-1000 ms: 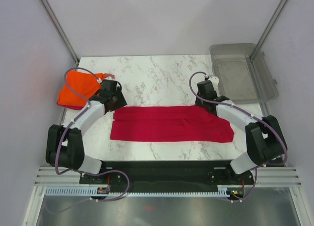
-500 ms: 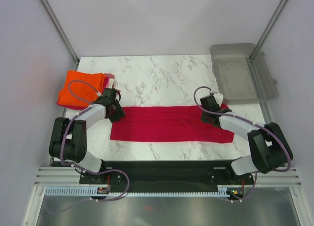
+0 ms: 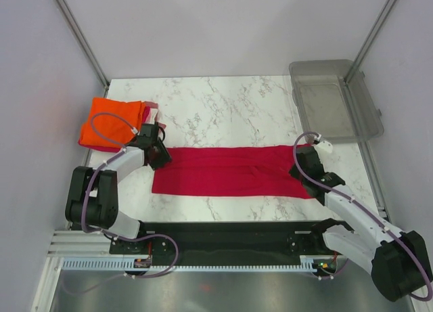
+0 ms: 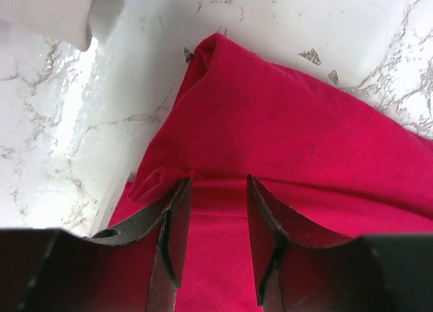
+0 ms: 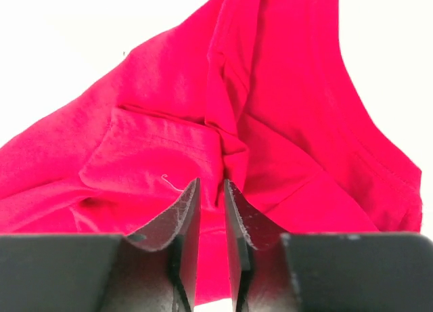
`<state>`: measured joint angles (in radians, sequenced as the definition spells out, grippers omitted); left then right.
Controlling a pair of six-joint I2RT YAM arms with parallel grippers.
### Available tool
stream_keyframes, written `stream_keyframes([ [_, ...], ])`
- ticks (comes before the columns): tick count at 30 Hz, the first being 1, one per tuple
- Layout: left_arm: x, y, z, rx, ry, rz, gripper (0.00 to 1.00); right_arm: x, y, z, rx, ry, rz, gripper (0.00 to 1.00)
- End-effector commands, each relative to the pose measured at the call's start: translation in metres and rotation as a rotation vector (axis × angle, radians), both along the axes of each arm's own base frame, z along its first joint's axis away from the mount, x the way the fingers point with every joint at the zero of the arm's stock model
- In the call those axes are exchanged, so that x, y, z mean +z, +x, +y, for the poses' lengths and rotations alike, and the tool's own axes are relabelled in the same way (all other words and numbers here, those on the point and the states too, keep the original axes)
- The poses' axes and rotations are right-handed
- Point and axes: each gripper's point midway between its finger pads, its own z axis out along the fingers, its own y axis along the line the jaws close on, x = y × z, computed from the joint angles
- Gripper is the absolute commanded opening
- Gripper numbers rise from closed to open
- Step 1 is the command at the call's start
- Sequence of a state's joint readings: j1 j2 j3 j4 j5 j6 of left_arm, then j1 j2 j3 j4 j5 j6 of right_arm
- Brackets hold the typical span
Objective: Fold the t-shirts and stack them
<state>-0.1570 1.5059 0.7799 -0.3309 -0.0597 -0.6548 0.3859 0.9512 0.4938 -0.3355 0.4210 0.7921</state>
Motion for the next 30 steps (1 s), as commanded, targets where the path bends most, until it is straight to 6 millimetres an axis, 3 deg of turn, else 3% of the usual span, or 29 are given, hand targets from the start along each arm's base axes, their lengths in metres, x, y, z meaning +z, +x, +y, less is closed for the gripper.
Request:
stream_keyframes([
  [1,0.019,0.006,0.007,0.024,0.021,-0.075,0.45,0.004,0.010,0.002,0.030,-0.027,-0.021,0.29],
  [6,0.039,0.005,0.007,0.004,0.033,-0.132,0.46,0.032,0.048,0.057,0.294,0.051,-0.072,0.35],
  [7,0.042,0.005,0.008,0.002,0.037,-0.142,0.46,0.025,0.051,0.070,0.356,0.075,-0.041,0.36],
  [8,0.046,0.007,0.009,0.001,0.039,-0.153,0.46,0.037,0.063,0.080,0.397,0.077,-0.077,0.38],
  [10,0.055,0.011,0.008,-0.009,0.043,-0.175,0.46,0.029,0.071,0.092,0.447,0.087,-0.037,0.39],
  [11,0.058,0.014,0.008,-0.010,0.043,-0.181,0.46,0.038,0.082,0.098,0.469,0.086,-0.054,0.39],
  [12,0.057,0.014,0.008,-0.013,0.047,-0.166,0.46,0.028,0.086,0.102,0.480,0.083,-0.018,0.39],
  [14,0.064,0.022,0.006,-0.016,0.040,-0.179,0.46,0.031,0.098,0.109,0.496,0.085,-0.017,0.38],
  [15,0.066,0.025,0.005,-0.014,0.038,-0.182,0.46,0.020,0.102,0.111,0.496,0.079,0.013,0.38],
  [16,0.066,0.031,0.005,-0.012,0.039,-0.178,0.46,0.021,0.105,0.117,0.516,0.095,0.016,0.37],
  [22,0.060,0.054,-0.006,-0.037,0.014,-0.142,0.46,-0.012,0.109,0.133,0.558,0.110,0.107,0.34],
  [30,0.009,0.052,-0.014,-0.070,-0.002,0.029,0.42,-0.056,0.103,0.139,0.569,0.126,0.224,0.29],
])
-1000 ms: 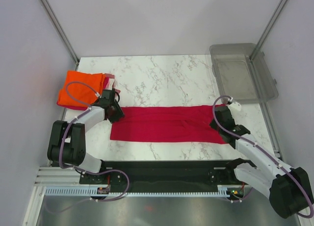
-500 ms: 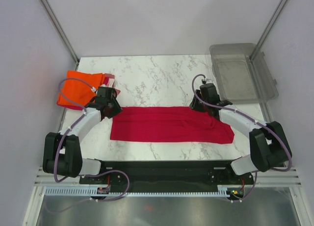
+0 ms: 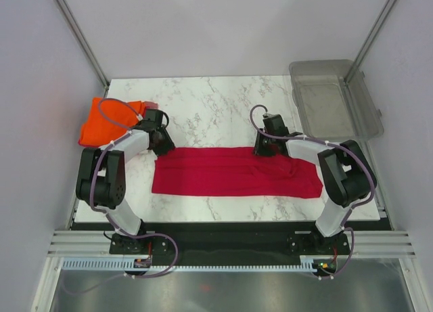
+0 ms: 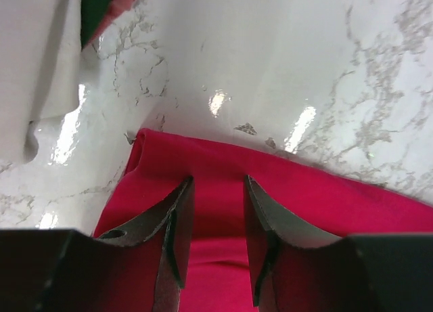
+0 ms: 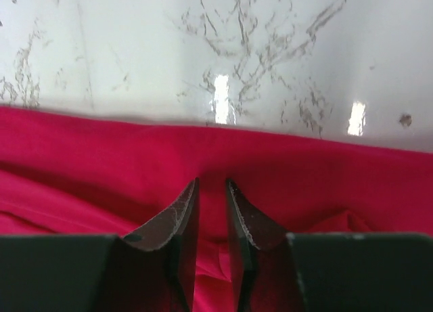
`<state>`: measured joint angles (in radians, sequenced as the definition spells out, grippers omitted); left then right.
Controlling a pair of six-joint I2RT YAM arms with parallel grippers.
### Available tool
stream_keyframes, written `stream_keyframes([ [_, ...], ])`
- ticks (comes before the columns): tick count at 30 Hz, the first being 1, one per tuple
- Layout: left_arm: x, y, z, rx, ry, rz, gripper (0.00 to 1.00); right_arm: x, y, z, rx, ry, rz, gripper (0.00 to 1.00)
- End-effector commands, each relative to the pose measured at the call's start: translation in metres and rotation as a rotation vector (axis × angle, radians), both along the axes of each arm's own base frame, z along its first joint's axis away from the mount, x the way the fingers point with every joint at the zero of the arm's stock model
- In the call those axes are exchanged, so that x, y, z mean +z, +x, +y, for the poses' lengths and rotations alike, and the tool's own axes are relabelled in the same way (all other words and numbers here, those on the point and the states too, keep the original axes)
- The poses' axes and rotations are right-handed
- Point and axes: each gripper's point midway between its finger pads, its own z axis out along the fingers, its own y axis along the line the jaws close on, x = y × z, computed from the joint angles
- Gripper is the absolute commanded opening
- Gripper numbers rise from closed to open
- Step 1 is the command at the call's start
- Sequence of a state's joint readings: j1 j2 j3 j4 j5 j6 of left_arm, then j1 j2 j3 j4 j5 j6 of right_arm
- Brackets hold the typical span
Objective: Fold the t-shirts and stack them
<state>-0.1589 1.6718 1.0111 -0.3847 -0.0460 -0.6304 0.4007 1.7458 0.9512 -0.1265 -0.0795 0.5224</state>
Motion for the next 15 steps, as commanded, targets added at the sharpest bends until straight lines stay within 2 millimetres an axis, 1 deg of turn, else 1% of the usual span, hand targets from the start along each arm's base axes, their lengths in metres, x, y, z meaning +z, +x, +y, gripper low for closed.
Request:
stream_keyframes([
  [1,-0.009,-0.001,-0.003,-0.038,-0.002,0.049,0.42,-0.002,0.010,0.008,0.017,0.005,-0.006,0.29],
  [2,-0.011,-0.001,-0.003,-0.038,-0.004,0.054,0.42,-0.004,0.012,0.007,0.012,0.001,-0.006,0.28],
  [3,-0.018,-0.002,-0.003,-0.036,-0.005,0.074,0.42,-0.011,0.013,0.006,0.006,-0.013,0.008,0.27],
  [4,-0.019,0.001,-0.003,-0.037,-0.006,0.076,0.42,-0.009,0.020,0.006,-0.004,-0.021,-0.005,0.27],
  [5,-0.022,0.004,-0.003,-0.038,-0.009,0.084,0.42,-0.018,0.021,0.005,-0.008,-0.034,0.014,0.27],
  [6,-0.031,0.005,-0.001,-0.040,-0.001,0.107,0.42,-0.021,0.025,0.004,-0.013,-0.045,0.015,0.26],
  [7,-0.030,0.015,0.005,-0.020,-0.004,0.100,0.42,-0.016,0.038,0.006,-0.027,-0.048,-0.008,0.26],
  [8,-0.031,0.019,0.005,-0.017,-0.026,0.101,0.41,-0.018,0.044,0.007,-0.033,-0.054,-0.006,0.26],
  [9,-0.033,0.030,0.013,0.003,-0.029,0.101,0.41,-0.030,0.047,0.006,-0.039,-0.064,0.022,0.26],
  [10,-0.033,0.035,0.017,0.012,-0.031,0.096,0.41,-0.022,0.062,0.010,-0.046,-0.052,-0.001,0.25],
  [11,-0.032,0.041,0.021,0.023,-0.026,0.089,0.41,-0.029,0.065,0.011,-0.044,-0.056,0.017,0.25],
  [12,-0.027,0.051,0.026,0.032,-0.023,0.069,0.41,-0.027,0.071,0.011,-0.049,-0.052,0.013,0.25],
  [13,-0.028,0.055,0.028,0.035,-0.016,0.068,0.41,-0.020,0.080,0.014,-0.049,-0.043,-0.007,0.25],
  [15,-0.021,0.063,0.030,0.034,-0.010,0.049,0.41,-0.011,0.088,0.019,-0.037,-0.035,-0.027,0.28],
])
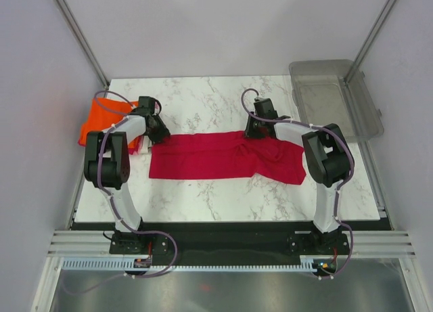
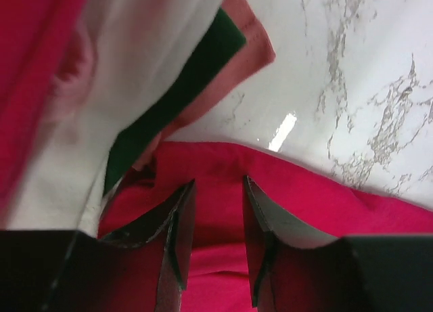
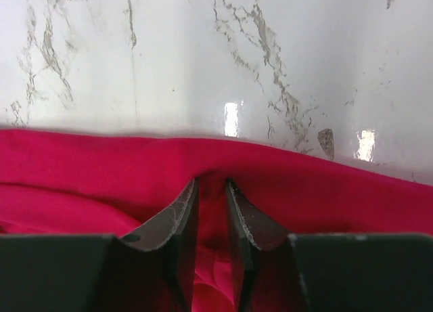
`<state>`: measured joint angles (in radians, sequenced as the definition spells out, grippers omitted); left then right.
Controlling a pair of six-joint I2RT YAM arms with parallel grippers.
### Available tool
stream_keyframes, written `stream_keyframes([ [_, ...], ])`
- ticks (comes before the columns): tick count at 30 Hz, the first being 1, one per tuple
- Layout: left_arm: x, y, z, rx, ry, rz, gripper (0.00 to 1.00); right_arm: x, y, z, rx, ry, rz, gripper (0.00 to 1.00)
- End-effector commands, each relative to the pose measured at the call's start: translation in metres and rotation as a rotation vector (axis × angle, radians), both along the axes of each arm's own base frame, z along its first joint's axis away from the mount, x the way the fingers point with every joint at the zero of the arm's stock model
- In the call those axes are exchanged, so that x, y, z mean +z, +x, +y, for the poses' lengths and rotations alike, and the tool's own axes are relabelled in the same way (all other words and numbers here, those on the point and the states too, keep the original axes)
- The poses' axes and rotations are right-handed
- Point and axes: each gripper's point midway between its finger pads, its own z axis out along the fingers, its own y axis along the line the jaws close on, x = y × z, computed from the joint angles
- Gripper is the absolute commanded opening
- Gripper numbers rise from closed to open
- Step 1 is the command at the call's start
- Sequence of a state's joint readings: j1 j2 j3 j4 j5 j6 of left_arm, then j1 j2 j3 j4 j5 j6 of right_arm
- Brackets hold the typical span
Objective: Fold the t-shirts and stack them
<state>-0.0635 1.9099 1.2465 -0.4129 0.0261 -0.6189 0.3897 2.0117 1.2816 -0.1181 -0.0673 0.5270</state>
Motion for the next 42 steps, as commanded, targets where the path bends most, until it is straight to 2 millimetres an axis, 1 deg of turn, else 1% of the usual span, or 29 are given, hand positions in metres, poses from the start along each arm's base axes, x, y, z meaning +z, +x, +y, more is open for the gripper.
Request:
stream_keyframes([
  [1,-0.001,0.008,0.010,-0.018,0.041,0.001,0.41,-0.008,0.002,-0.008,-0.007,-0.048,0.034,0.31],
  [3,0.003,0.006,0.009,-0.017,0.039,-0.007,0.41,0.005,0.001,-0.004,0.013,-0.026,0.016,0.33],
  [4,0.012,0.006,0.008,-0.019,0.039,-0.028,0.42,0.010,0.000,-0.002,0.023,-0.016,0.009,0.34],
  [5,0.015,0.005,0.006,-0.021,0.039,-0.036,0.43,0.020,-0.002,0.003,0.048,0.015,-0.002,0.35],
  [6,0.018,0.001,0.008,-0.015,0.065,-0.041,0.43,0.023,-0.004,0.005,0.068,0.024,-0.006,0.36],
  [7,0.023,0.000,0.008,-0.015,0.083,-0.054,0.43,0.033,-0.005,0.009,0.088,0.042,-0.025,0.39],
  [8,0.036,0.000,0.002,-0.032,0.093,-0.084,0.44,0.038,-0.010,0.017,0.130,0.081,-0.023,0.43],
  [10,0.046,-0.003,0.002,-0.029,0.132,-0.109,0.47,0.046,-0.013,0.023,0.183,0.103,-0.038,0.53],
  [11,0.059,-0.005,-0.007,-0.047,0.138,-0.133,0.48,0.050,-0.014,0.026,0.204,0.114,-0.043,0.53],
  [12,0.067,-0.004,-0.010,-0.051,0.143,-0.153,0.48,0.053,-0.016,0.030,0.226,0.135,-0.040,0.53],
  [14,0.080,-0.003,-0.021,-0.072,0.132,-0.180,0.49,0.055,-0.018,0.035,0.248,0.158,-0.035,0.49],
  [15,0.089,0.001,-0.031,-0.091,0.116,-0.198,0.50,0.058,-0.021,0.042,0.283,0.191,-0.028,0.48],
  [17,0.094,0.005,-0.049,-0.133,0.061,-0.202,0.50,0.049,-0.027,0.051,0.329,0.230,0.011,0.48],
  [18,0.093,0.011,-0.064,-0.161,0.048,-0.200,0.49,0.051,-0.026,0.057,0.351,0.254,0.014,0.48],
  [19,0.092,0.014,-0.074,-0.183,0.039,-0.198,0.49,0.043,-0.031,0.061,0.378,0.284,0.050,0.48],
  [20,0.087,0.017,-0.084,-0.207,0.036,-0.188,0.49,0.041,-0.032,0.064,0.388,0.295,0.059,0.48],
  [21,0.097,0.026,-0.102,-0.238,0.024,-0.208,0.48,0.039,-0.033,0.065,0.395,0.304,0.069,0.49],
  [22,0.074,0.025,-0.109,-0.260,0.023,-0.135,0.48,0.035,-0.035,0.067,0.404,0.308,0.078,0.49],
  [23,0.071,0.027,-0.120,-0.286,0.002,-0.123,0.47,0.033,-0.035,0.067,0.408,0.307,0.081,0.49],
  [24,0.079,0.035,-0.133,-0.307,-0.015,-0.142,0.47,0.032,-0.036,0.066,0.409,0.307,0.085,0.49],
  [25,0.062,0.033,-0.142,-0.330,-0.030,-0.093,0.46,0.031,-0.036,0.067,0.411,0.306,0.085,0.49],
  [26,0.070,0.039,-0.156,-0.360,-0.042,-0.116,0.46,0.031,-0.037,0.066,0.413,0.305,0.083,0.49],
  [28,0.064,0.036,-0.171,-0.404,-0.037,-0.088,0.45,0.031,-0.040,0.067,0.420,0.307,0.084,0.50],
  [29,0.060,0.037,-0.186,-0.439,-0.032,-0.085,0.45,0.032,-0.039,0.065,0.418,0.306,0.080,0.50],
  [32,0.053,0.032,-0.203,-0.470,-0.068,-0.059,0.44,0.039,-0.035,0.063,0.409,0.289,0.050,0.52],
  [35,0.052,0.024,-0.219,-0.496,-0.092,-0.050,0.43,0.045,-0.027,0.059,0.400,0.268,0.016,0.53],
  [36,0.052,0.023,-0.220,-0.502,-0.099,-0.046,0.43,0.050,-0.024,0.060,0.409,0.275,0.005,0.54],
  [40,0.054,0.014,-0.230,-0.524,-0.143,-0.030,0.43,0.052,-0.015,0.055,0.401,0.268,-0.012,0.53],
  [42,0.050,0.011,-0.235,-0.527,-0.153,-0.018,0.43,0.053,-0.008,0.053,0.392,0.267,-0.020,0.53],
])
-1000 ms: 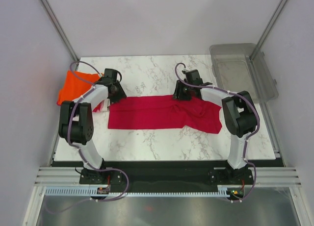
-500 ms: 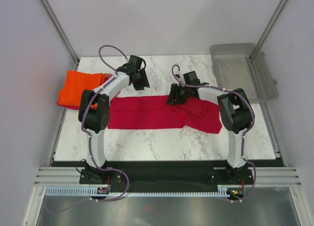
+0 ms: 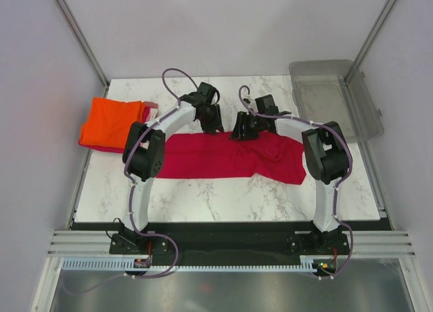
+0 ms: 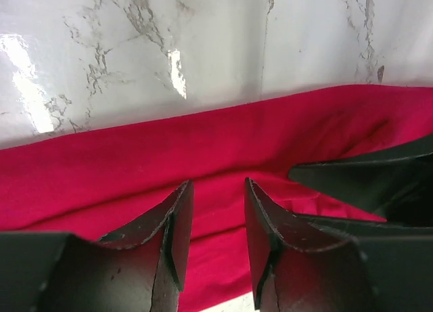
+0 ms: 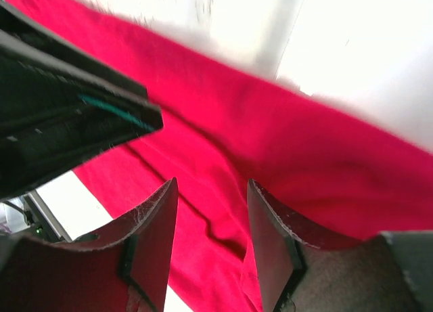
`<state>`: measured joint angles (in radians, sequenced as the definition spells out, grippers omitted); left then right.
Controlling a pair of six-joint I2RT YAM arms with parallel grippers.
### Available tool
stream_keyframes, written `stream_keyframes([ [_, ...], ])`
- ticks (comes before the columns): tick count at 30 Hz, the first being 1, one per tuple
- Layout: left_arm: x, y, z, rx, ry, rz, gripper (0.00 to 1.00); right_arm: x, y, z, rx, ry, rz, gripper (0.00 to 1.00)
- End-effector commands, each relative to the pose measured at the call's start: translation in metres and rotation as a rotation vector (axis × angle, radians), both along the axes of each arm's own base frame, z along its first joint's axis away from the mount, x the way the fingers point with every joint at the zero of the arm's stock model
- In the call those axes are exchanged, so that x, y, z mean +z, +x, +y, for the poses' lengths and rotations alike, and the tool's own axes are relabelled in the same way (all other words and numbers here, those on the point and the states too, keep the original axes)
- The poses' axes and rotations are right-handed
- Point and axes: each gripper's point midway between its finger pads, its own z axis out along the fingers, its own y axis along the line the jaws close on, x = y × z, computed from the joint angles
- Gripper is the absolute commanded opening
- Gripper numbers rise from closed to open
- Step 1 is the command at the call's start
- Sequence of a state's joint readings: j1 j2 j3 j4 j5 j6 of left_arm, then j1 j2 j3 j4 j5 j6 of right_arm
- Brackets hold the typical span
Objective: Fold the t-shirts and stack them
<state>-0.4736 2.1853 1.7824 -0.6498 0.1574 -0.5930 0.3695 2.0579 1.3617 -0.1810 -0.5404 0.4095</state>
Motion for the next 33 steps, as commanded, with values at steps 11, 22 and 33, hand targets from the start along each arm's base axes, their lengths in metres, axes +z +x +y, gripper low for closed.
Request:
stream_keyframes([
  [11,-0.018,-0.004,-0.029,-0.062,-0.083,0.078,0.42,-0.008,0.021,-0.005,0.004,0.008,-0.036,0.50],
  [22,-0.039,-0.006,-0.023,-0.059,-0.040,0.115,0.42,0.008,-0.018,0.000,0.051,0.128,-0.009,0.44],
  [33,-0.046,-0.003,-0.014,-0.030,0.007,0.107,0.41,0.018,-0.073,-0.016,0.064,0.138,0.008,0.42],
])
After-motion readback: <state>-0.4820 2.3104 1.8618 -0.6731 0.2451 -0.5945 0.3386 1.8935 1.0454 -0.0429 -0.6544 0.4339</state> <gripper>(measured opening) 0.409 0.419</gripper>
